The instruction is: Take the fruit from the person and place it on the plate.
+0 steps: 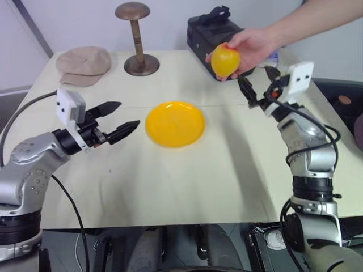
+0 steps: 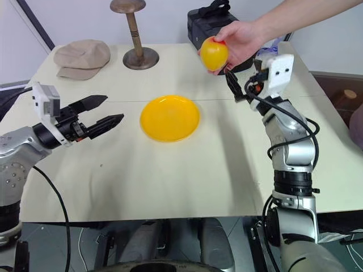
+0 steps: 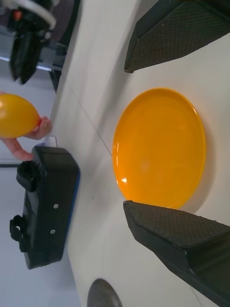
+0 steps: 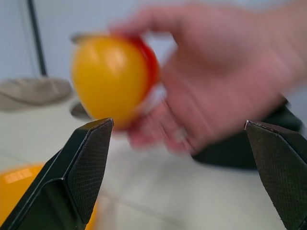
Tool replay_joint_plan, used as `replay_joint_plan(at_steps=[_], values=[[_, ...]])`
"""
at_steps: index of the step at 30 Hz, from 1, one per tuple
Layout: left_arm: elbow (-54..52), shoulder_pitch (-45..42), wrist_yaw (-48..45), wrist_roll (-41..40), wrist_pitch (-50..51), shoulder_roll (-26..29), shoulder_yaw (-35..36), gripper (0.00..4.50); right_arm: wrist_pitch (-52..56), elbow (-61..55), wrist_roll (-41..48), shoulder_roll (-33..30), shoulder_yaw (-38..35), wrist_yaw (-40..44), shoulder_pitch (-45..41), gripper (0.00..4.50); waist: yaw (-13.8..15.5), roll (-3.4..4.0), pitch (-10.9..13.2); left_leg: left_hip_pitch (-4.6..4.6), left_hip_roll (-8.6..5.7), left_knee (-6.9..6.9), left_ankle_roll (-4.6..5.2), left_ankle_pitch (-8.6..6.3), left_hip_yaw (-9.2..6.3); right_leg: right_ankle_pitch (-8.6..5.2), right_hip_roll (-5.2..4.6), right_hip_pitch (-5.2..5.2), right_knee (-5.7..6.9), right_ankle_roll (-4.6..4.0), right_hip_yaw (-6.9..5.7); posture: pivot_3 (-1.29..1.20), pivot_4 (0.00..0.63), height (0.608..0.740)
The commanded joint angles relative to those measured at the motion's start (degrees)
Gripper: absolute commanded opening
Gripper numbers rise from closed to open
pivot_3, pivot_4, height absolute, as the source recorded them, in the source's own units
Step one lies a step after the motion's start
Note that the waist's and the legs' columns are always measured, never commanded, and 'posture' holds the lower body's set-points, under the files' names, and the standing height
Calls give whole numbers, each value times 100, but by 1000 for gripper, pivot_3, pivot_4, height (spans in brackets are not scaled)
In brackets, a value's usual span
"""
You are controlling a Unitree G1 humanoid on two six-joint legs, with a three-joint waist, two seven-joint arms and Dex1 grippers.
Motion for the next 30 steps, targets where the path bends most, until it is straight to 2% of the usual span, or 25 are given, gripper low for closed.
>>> replay_joint_plan(at_steps=[1, 12, 22, 25, 26, 30], values=[[-153, -72, 40, -2, -97, -24, 60, 4500, 75, 32, 200, 146, -31, 1, -315, 4471, 3, 0, 0, -2, -2, 0, 0, 0, 0, 0, -2, 0, -1, 0, 0, 0, 150, 740], [-329, 141, 211, 15, -110, -77, 105, 4500, 37, 840, 430, 468, -25, 223, -1086, 4471, -16, 1, 0, -2, -3, -1, 0, 0, 2, 3, -12, -3, 0, 4, 2, 0, 150, 740], [-396, 259, 377, 84, -171, -106, 127, 4500, 20, 1260, 298, 577, 136, 368, -1324, 4471, -16, 1, 1, -2, -3, -2, 0, 0, 2, 3, -17, -4, 0, 4, 1, 0, 150, 740], [-411, 280, 421, 118, -198, -133, 123, 4500, 36, 1258, 332, 585, 136, 419, -1301, 3702, -15, 1, 1, -2, -3, -2, 0, 0, 2, 3, -17, -5, 0, 4, 1, 0, 150, 740], [-417, 287, 429, 124, -203, -141, 130, 4500, 45, 1239, 344, 588, 138, 428, -1290, 3305, -16, 1, 1, -2, -3, -2, 0, 0, 2, 3, -17, -5, 0, 3, 1, 0, 150, 740], [-415, 293, 440, 144, -227, -151, 124, 4500, 73, 1186, 364, 589, 142, 451, -1273, 3221, -23, 1, 1, -2, -3, -4, 0, 0, 2, 3, -17, -6, 0, 3, 1, 0, 150, 740]])
